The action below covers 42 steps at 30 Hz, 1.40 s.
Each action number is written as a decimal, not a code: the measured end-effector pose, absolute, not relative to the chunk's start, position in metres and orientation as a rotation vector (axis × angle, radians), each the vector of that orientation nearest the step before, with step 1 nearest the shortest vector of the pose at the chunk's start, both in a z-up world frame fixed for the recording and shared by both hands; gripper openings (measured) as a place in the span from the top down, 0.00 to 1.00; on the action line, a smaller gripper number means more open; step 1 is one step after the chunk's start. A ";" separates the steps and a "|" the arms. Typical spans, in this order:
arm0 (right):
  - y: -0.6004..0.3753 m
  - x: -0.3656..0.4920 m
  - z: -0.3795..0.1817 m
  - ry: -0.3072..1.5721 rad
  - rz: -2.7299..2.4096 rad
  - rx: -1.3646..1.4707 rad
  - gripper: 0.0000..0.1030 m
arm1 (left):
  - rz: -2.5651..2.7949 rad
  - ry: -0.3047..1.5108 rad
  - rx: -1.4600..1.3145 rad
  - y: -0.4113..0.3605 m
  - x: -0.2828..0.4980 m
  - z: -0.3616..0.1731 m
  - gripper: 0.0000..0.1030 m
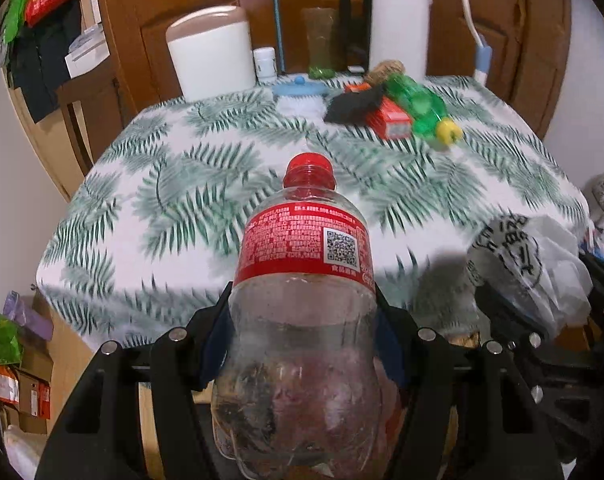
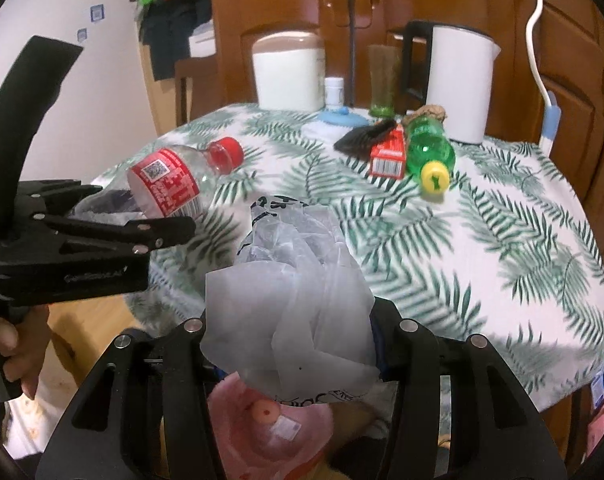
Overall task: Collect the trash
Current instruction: 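Carry the bottle and bag with both tools down over the pink bin, then open the left tool to drop the bottle while the right tool releases the bag into the bin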
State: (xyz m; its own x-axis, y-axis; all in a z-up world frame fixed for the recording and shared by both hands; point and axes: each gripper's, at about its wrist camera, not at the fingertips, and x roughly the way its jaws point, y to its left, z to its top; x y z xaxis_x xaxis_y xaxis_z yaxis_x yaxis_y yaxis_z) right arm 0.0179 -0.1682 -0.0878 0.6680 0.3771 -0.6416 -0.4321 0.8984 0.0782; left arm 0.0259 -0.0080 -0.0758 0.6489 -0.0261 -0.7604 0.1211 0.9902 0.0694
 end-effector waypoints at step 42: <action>-0.121 0.009 -0.362 1.195 0.546 -0.133 0.52 | -0.096 1.462 0.170 0.015 0.022 -0.395 0.40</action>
State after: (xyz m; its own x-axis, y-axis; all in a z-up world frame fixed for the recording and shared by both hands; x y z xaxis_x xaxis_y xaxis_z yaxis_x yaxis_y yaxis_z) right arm 0.0089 -0.1210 -0.3619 0.2549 0.3322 -0.9081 -0.4690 0.8638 0.1843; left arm 0.0217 0.0148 -0.3951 0.1078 0.0387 -0.9934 0.1680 0.9842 0.0565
